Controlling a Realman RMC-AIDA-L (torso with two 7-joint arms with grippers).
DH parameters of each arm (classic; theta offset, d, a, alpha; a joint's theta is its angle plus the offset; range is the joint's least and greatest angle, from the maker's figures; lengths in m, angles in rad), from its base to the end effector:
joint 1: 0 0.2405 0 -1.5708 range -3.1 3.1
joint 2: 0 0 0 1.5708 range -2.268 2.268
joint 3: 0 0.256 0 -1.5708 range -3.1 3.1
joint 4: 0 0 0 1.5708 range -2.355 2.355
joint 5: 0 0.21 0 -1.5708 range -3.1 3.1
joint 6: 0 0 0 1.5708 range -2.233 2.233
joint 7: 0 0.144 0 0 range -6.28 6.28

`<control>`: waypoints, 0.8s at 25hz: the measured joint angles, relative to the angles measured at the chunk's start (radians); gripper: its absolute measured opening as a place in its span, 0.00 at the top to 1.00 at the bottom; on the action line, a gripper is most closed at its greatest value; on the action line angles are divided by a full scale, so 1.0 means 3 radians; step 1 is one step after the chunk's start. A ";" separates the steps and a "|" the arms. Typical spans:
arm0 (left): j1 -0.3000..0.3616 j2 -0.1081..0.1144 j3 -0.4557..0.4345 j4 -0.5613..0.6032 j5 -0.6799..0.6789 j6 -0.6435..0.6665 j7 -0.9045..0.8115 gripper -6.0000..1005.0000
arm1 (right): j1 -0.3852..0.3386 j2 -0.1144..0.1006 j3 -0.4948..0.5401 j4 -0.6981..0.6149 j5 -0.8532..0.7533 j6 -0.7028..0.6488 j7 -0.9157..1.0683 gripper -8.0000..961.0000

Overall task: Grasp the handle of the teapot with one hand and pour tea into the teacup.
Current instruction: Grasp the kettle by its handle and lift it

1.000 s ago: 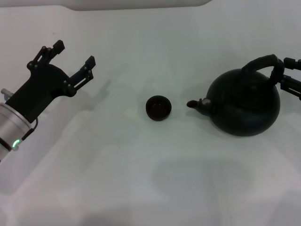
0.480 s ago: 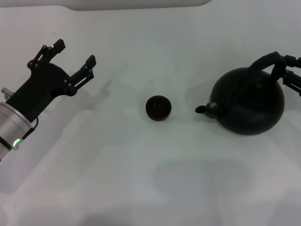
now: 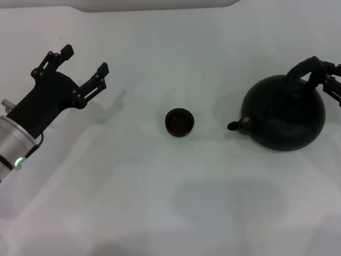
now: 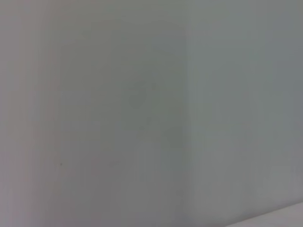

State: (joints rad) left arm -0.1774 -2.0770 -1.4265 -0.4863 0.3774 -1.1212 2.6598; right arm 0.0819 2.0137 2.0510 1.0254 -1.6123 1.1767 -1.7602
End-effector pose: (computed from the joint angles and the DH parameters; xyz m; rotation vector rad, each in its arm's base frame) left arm -0.3011 0.2822 -0.0439 -2.0352 -0.4528 -0.8254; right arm 0.3313 0.2881 0.0568 -2.3259 0.6052 0.4309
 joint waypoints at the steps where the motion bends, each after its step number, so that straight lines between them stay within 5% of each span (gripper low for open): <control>1: 0.0000 0.0000 0.0000 0.0000 0.0000 0.0000 -0.0003 0.13 | 0.0001 0.0001 0.0000 -0.0007 0.0018 -0.0006 0.0000 0.73; 20: 0.0017 0.0000 0.0000 0.0000 0.0000 -0.0013 -0.0015 0.13 | 0.0160 0.0000 -0.0042 -0.0289 0.0193 0.0029 -0.0226 0.76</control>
State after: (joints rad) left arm -0.1724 -2.0770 -1.4266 -0.4863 0.3774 -1.1252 2.6552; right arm 0.1298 2.0136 2.0385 0.9388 -1.5545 1.1855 -1.8279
